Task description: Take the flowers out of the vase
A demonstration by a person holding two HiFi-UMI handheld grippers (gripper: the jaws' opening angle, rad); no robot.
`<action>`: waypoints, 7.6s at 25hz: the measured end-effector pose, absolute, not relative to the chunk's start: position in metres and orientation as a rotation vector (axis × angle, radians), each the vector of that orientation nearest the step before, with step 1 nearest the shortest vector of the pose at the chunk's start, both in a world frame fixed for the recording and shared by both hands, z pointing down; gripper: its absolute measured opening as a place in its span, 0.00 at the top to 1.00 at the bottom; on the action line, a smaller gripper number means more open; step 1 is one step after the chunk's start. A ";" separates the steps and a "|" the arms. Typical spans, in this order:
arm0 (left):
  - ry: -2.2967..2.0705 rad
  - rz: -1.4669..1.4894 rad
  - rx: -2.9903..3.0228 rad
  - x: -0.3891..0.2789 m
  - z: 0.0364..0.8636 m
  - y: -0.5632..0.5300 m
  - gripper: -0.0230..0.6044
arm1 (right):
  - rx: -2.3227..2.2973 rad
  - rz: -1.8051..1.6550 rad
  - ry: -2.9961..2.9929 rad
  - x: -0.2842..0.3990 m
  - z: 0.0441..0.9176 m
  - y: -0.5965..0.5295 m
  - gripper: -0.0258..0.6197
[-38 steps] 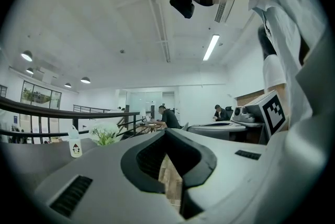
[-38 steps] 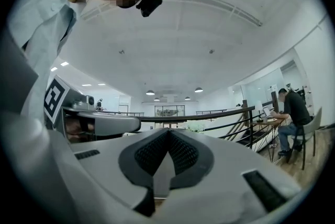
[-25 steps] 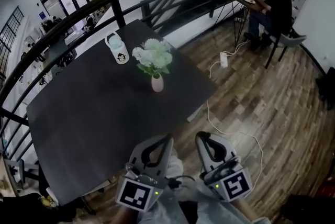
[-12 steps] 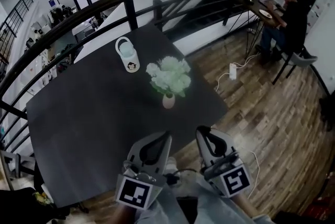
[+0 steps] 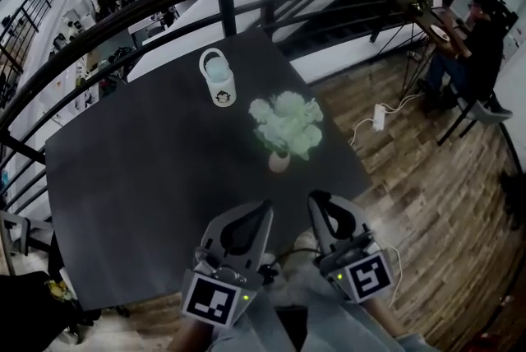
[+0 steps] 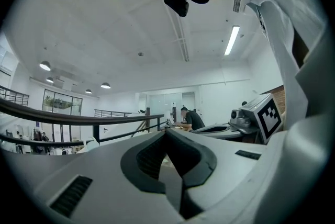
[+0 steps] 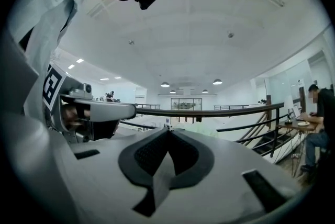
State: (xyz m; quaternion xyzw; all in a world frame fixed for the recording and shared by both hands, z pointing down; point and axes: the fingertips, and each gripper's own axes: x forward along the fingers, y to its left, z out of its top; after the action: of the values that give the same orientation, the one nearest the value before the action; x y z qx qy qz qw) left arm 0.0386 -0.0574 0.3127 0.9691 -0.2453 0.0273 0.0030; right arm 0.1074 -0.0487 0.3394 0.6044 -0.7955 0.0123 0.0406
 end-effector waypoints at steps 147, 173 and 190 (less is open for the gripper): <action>-1.486 0.092 2.743 0.040 0.305 -0.107 0.97 | 1.281 -0.049 -2.858 0.119 0.315 -0.194 0.76; -1.718 0.100 2.593 -0.018 0.311 -0.096 0.97 | 0.853 0.187 -2.819 0.021 0.401 -0.158 0.77; -1.739 0.136 2.536 -0.053 0.322 -0.087 0.97 | 0.833 0.346 -2.660 -0.004 0.490 -0.144 0.80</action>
State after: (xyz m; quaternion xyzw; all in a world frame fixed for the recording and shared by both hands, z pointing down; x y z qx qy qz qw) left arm -0.0533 -0.0867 0.3222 0.8235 -0.5647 0.0443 0.0318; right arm -0.0038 -0.1444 0.4904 0.2923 -0.9340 0.1216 0.1654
